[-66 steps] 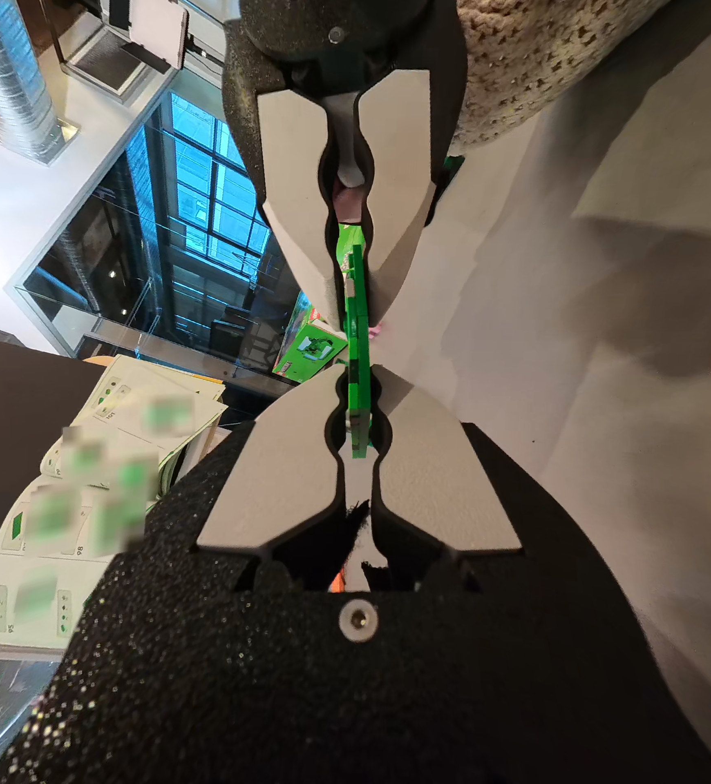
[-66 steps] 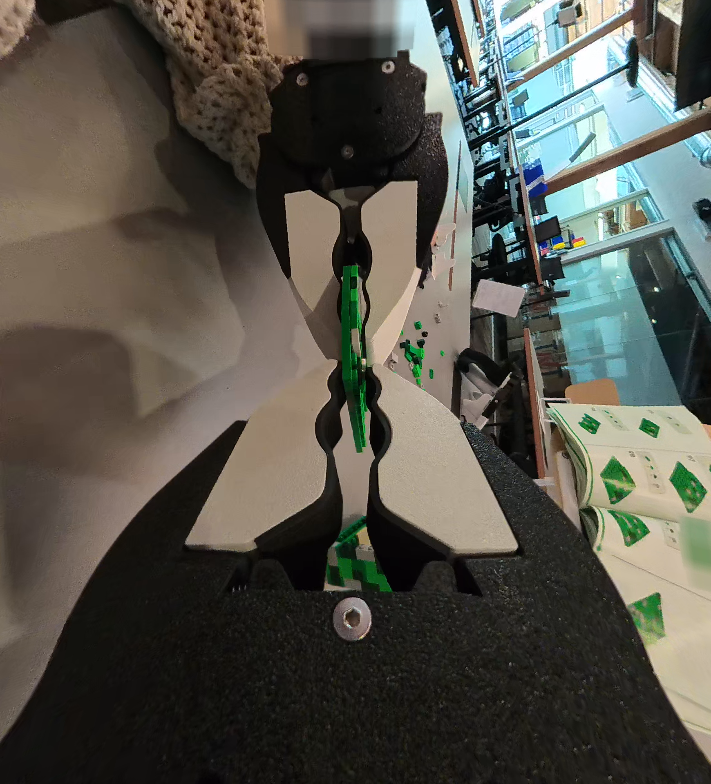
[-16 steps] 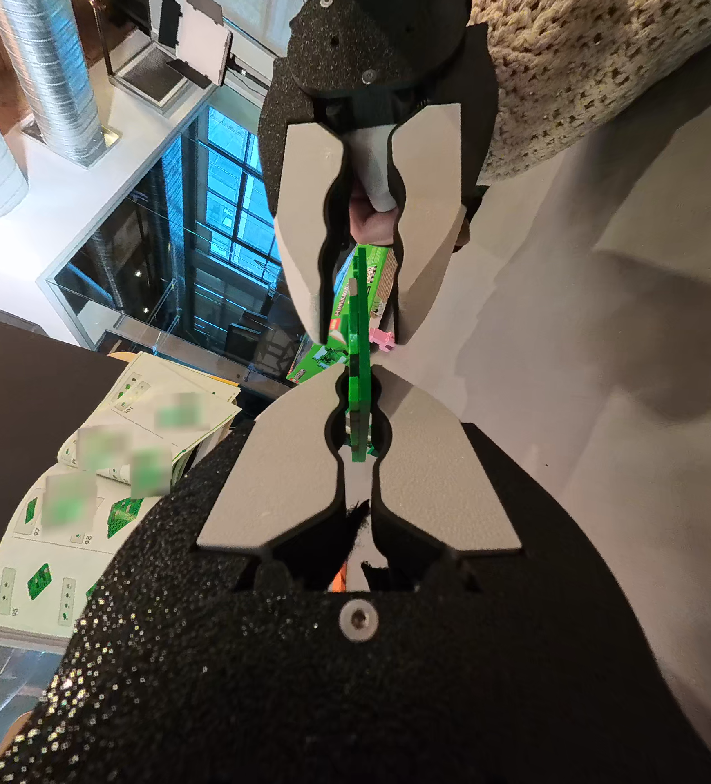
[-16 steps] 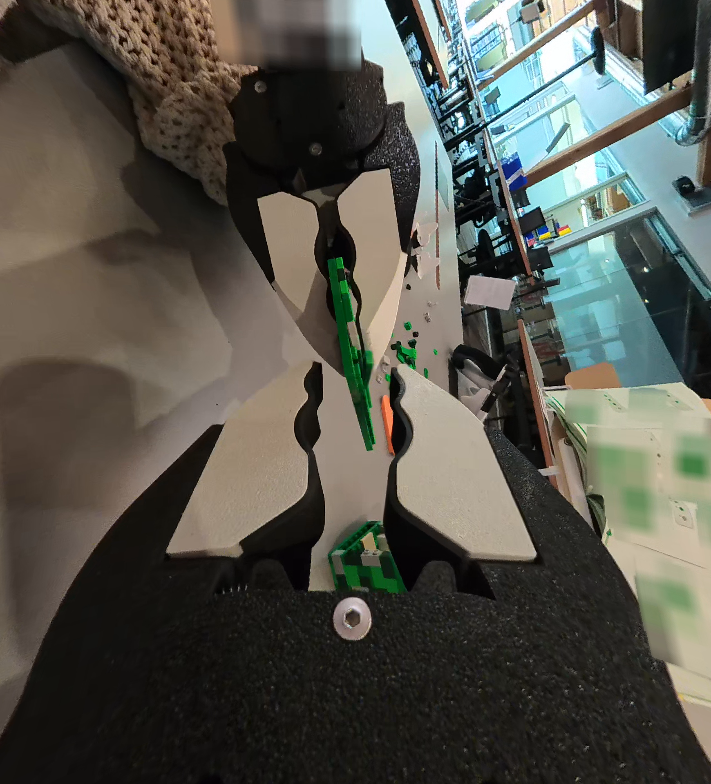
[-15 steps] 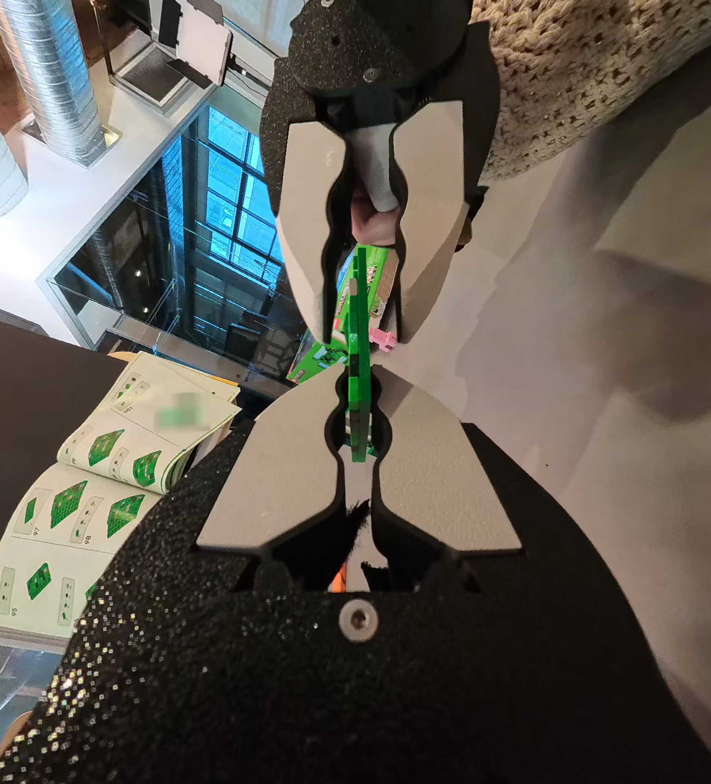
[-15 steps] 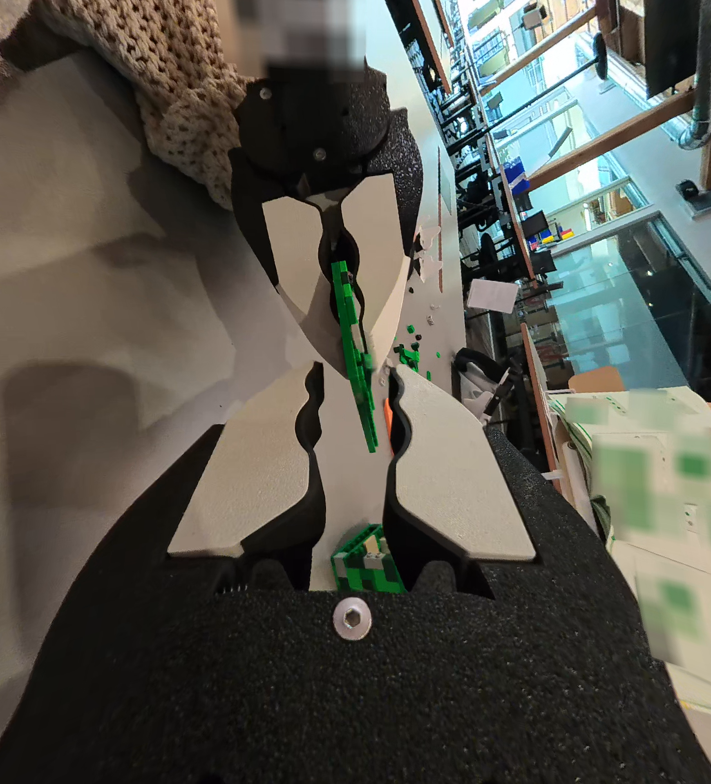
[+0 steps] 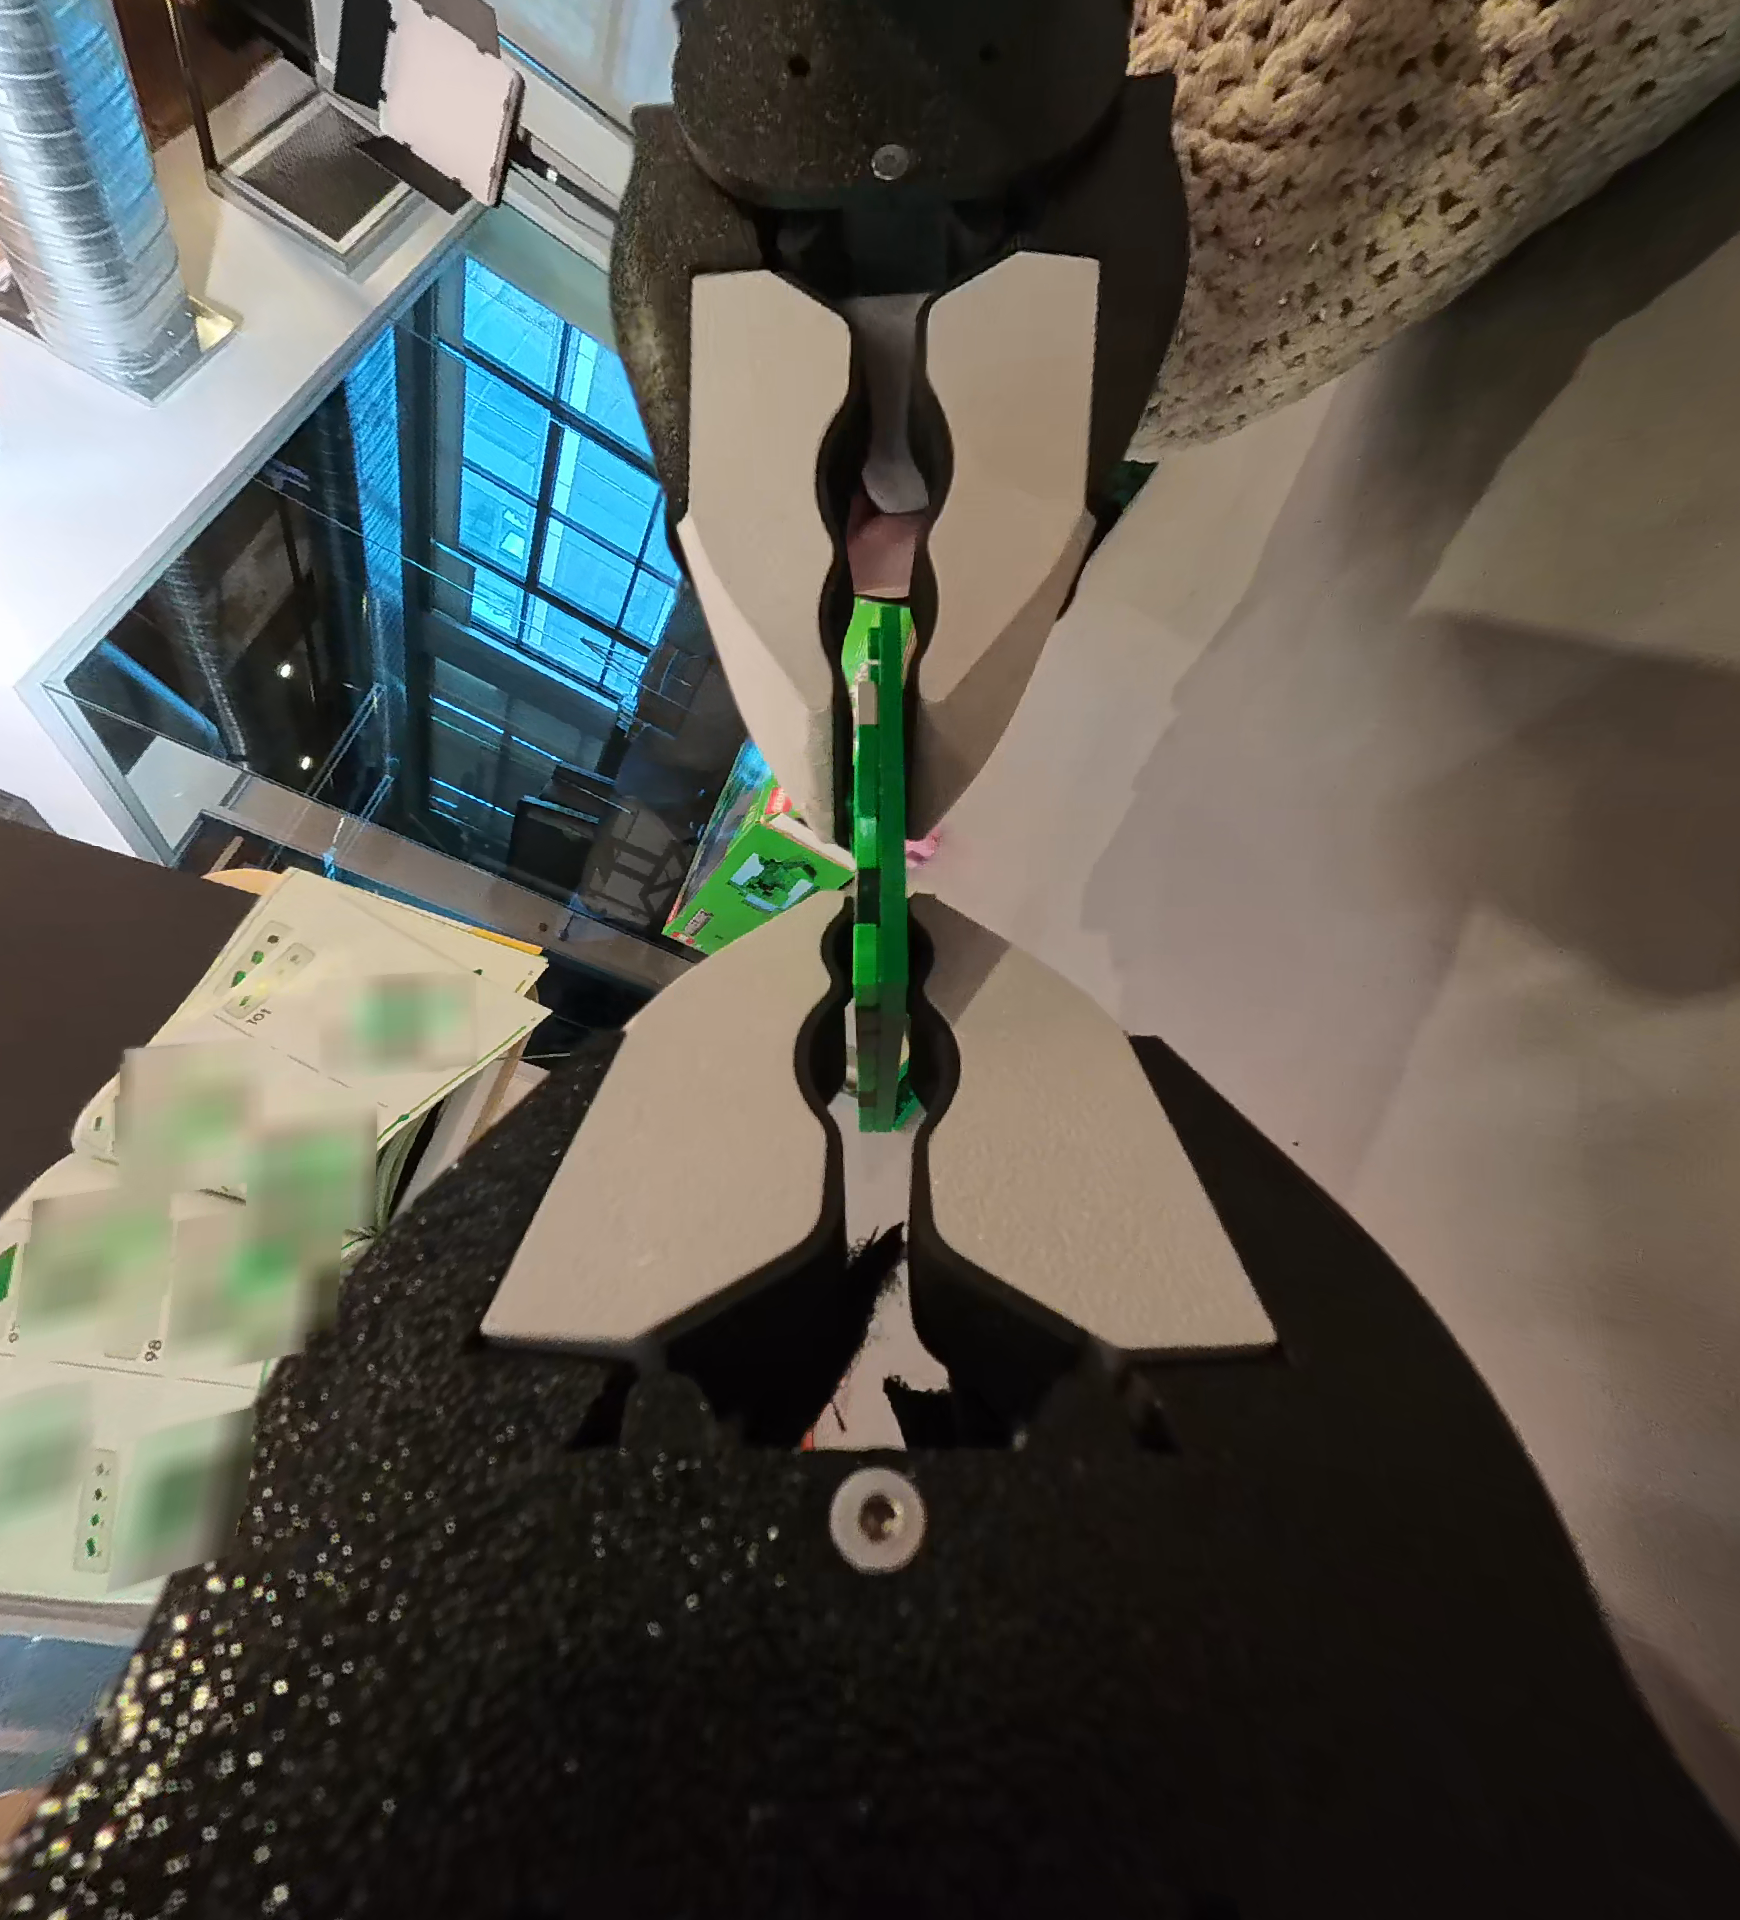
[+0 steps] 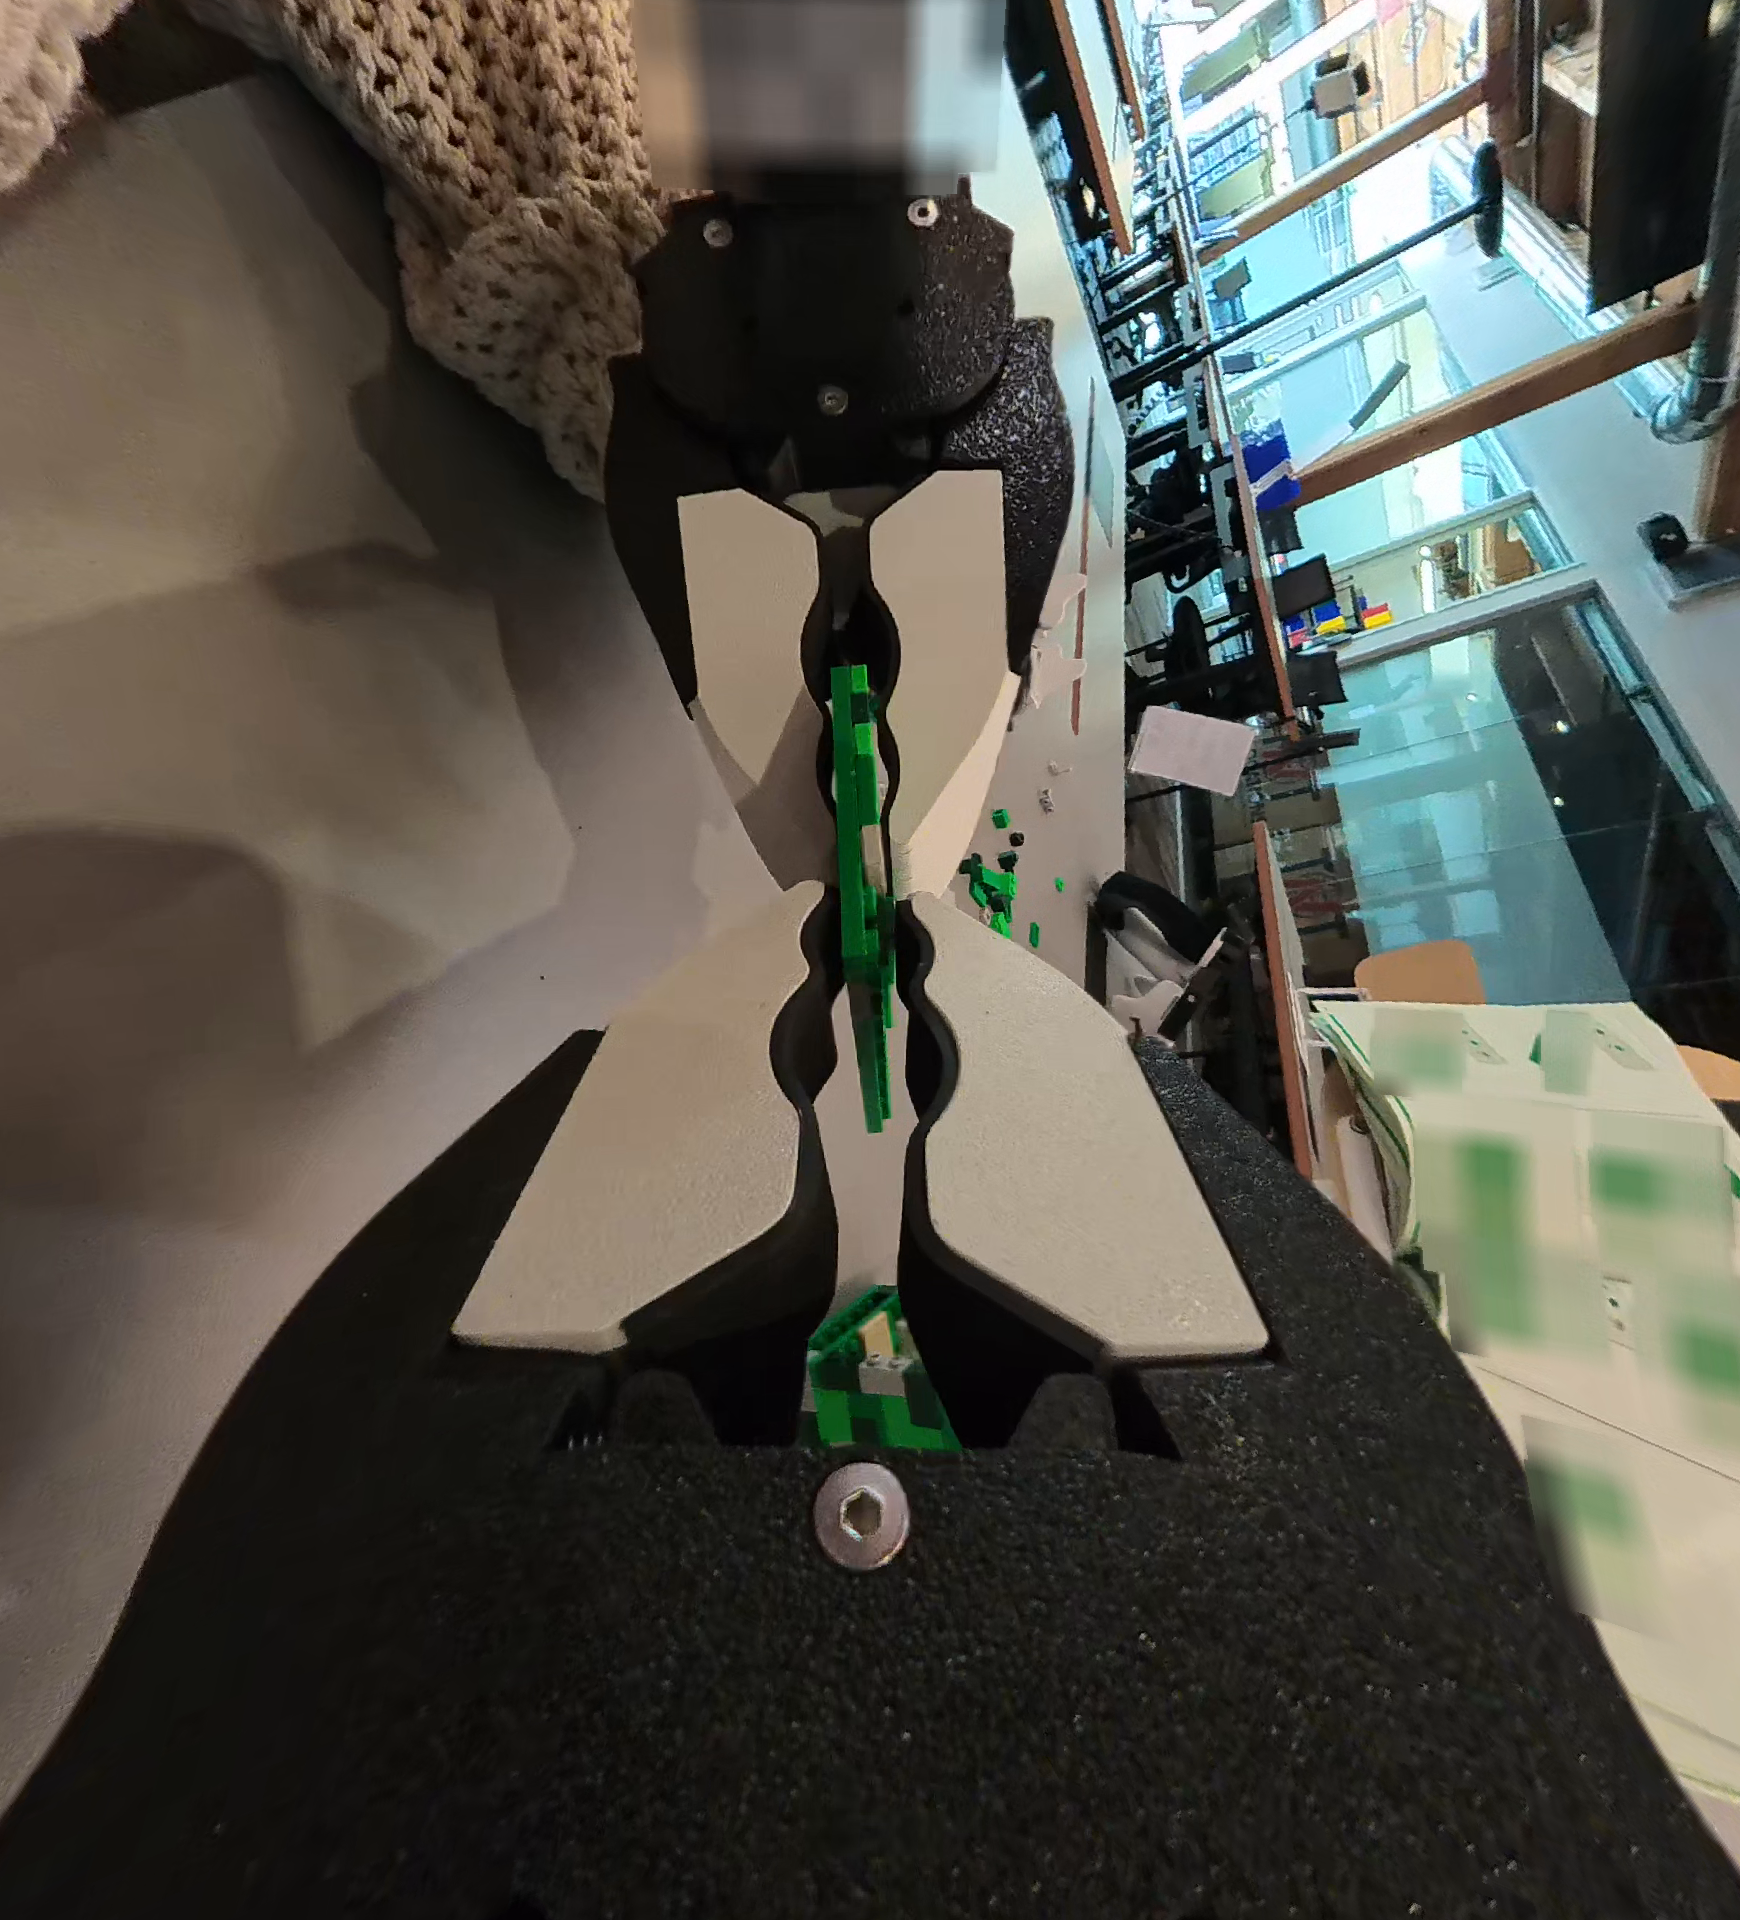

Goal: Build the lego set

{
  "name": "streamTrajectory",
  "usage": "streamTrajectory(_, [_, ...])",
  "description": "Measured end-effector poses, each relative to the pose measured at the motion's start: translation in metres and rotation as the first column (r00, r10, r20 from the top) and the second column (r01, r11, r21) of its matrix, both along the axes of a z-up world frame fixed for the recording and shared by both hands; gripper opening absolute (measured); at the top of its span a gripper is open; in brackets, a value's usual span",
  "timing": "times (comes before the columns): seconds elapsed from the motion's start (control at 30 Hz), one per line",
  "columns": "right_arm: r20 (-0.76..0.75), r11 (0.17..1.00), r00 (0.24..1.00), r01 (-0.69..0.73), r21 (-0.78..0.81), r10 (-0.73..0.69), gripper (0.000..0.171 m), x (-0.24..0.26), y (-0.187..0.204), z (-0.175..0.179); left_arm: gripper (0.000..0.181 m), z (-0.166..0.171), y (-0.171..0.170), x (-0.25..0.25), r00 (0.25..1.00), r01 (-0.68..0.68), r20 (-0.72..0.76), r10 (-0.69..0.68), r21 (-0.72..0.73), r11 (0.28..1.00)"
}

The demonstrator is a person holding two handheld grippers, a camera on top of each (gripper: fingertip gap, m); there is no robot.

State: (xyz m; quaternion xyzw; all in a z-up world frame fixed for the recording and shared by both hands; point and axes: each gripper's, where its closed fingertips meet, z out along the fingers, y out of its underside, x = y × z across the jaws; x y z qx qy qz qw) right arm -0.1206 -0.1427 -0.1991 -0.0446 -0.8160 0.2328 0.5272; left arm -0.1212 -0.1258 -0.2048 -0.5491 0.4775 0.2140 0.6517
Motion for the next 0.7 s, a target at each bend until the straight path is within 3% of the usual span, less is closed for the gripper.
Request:
streamTrajectory(0.4, [0.026,0.998,0.999,0.039,0.053,-0.04,0.008,-0.002,0.002,-0.005,0.006,-0.005,0.002,-0.002,1.0,-0.019,-0.014,0.018,-0.021,1.0])
streamTrajectory(0.7, [-0.02,1.0,1.0,0.021,-0.016,-0.021,0.017,0.0,0.002,0.006,0.006,0.005,-0.002,-0.003,0.996,-0.035,-0.079,0.042,0.093,0.995])
